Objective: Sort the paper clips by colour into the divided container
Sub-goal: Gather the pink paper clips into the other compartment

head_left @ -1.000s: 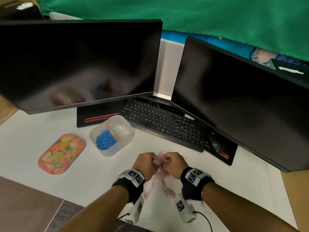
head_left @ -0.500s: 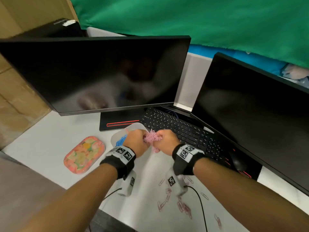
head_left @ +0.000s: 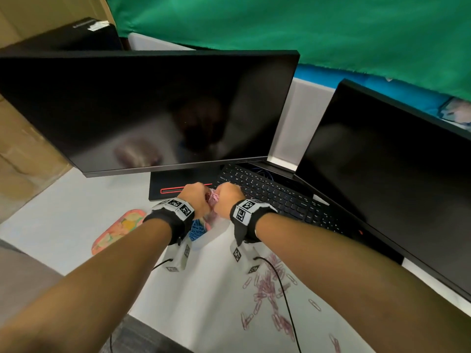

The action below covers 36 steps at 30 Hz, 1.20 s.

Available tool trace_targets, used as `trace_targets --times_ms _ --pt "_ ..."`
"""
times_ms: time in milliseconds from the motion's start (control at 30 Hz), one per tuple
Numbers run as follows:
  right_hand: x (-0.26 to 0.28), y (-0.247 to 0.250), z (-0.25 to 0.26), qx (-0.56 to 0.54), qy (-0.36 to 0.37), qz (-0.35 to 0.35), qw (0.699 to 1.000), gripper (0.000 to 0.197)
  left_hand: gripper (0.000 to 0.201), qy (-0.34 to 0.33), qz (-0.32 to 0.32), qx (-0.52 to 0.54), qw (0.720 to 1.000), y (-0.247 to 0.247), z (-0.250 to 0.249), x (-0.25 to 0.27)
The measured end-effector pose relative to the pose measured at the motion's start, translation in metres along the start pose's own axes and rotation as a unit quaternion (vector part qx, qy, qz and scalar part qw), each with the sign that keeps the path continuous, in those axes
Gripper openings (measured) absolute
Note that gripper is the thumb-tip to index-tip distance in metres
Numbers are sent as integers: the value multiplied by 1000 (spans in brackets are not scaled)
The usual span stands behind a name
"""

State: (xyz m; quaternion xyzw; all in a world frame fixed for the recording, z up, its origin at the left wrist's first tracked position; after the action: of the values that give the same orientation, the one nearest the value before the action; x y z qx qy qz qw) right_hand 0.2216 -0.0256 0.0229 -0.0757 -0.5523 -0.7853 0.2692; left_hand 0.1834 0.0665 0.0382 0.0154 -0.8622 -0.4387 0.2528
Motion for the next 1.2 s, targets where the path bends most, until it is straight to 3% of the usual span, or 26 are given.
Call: trace_targets --times_ms 200,367,567,667,733,900,1033,1200 --pt "8 2 -4 11 4 9 1000 26 30 -9 3 -13 1000 -6 2 -4" --pt "22 11 -11 1 32 3 999 25 22 -24 -10 -35 999 -7 0 -1" --pt "44 29 -53 -29 24 -25 999 25 21 -40 -20 -42 998 -10 -4 9" --pt "61 23 -100 4 8 -14 1000 27 17 -109 -24 -12 994 -20 -25 28" --pt "79 1 -132 53 7 23 998 30 18 -154 8 -1 988 -42 -39 45" --pt "108 -66 -175 150 25 102 983 63 43 -178 126 -92 972 -127 -42 70" --pt "134 -87 -168 191 111 111 969 64 67 -167 168 -139 962 -169 -26 82" --pt "174 -101 -172 181 217 86 955 58 85 -227 166 -170 944 -191 -17 107"
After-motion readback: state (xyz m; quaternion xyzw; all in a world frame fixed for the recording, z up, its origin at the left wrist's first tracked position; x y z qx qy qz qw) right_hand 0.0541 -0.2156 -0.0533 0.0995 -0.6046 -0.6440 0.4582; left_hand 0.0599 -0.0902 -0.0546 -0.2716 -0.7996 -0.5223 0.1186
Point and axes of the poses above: each hand's wrist, its own x-axis away from the middle knuckle, its own y-axis out of the back of the hand, z = x × y, the point moved 6 cm from there along -x, towards the middle knuckle, and after that the axes turned 10 degrees about x, right-handed, at the moved point
